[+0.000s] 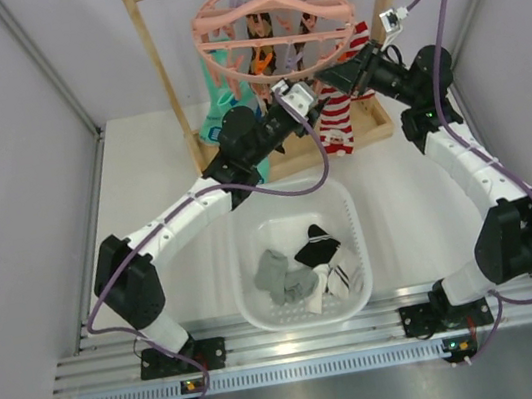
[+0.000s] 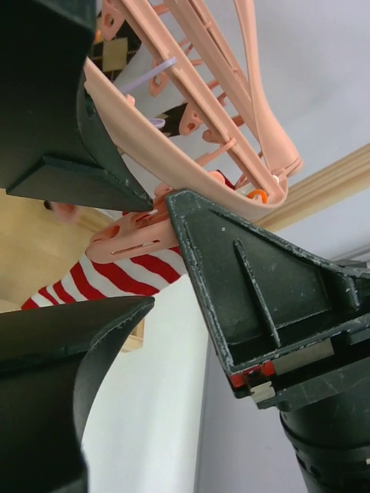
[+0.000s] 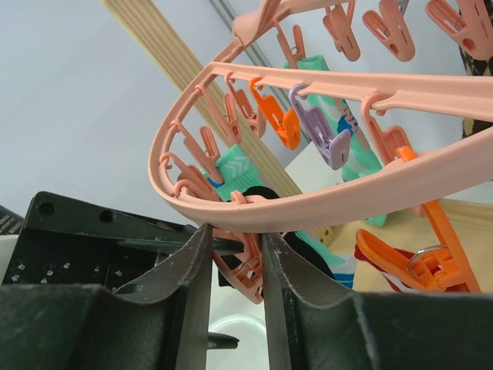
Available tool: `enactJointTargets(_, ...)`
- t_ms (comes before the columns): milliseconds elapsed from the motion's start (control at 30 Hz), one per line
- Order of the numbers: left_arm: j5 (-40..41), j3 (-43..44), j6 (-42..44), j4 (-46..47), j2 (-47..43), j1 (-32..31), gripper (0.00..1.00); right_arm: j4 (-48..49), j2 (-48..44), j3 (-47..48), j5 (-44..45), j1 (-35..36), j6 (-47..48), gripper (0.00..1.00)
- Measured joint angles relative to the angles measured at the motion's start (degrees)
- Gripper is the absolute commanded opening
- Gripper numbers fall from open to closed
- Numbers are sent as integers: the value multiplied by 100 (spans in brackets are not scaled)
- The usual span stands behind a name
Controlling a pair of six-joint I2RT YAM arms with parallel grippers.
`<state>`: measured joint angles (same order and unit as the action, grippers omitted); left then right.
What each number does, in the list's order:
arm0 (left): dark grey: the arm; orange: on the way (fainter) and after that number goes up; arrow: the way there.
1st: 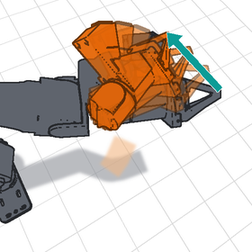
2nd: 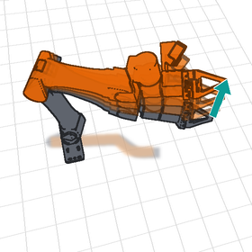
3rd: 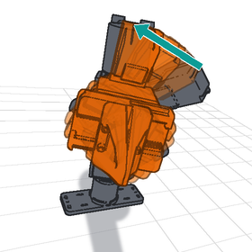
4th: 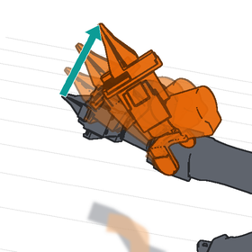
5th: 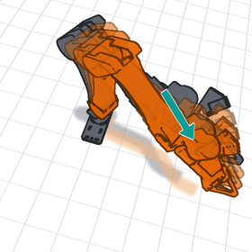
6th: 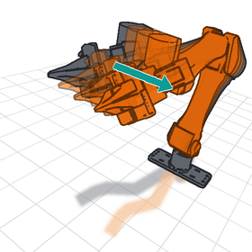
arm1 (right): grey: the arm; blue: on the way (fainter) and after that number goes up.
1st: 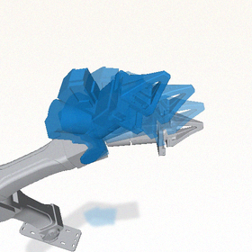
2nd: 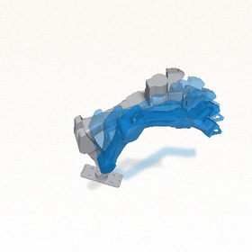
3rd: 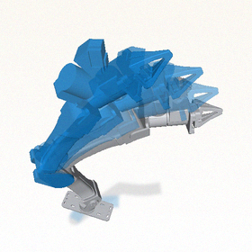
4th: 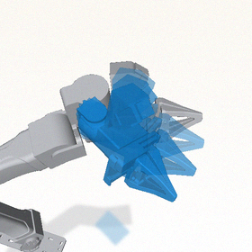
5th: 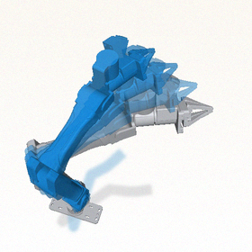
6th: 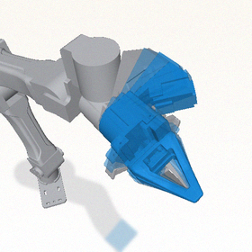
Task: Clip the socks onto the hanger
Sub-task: Open the clamp at the hanger.
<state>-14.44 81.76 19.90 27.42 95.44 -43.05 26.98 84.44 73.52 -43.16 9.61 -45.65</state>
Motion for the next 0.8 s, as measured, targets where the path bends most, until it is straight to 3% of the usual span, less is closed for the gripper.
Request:
enactJointTargets(367,1032,195,374,90,352,-144,52,-210,-37,4,208,57,20,0)
enactJointTargets(533,1200,264,417,87,435,-164,36,-232,-85,4,278,101,17,0)
enactJointTargets(633,1303,278,380,83,446,-190,24,-232,-96,4,304,103,20,22)
enactJointTargets(667,1303,278,356,83,444,-190,23,-225,-98,4,326,103,22,35)
enactJointTargets(800,1189,280,223,83,442,-184,14,-214,-98,4,273,116,20,50)
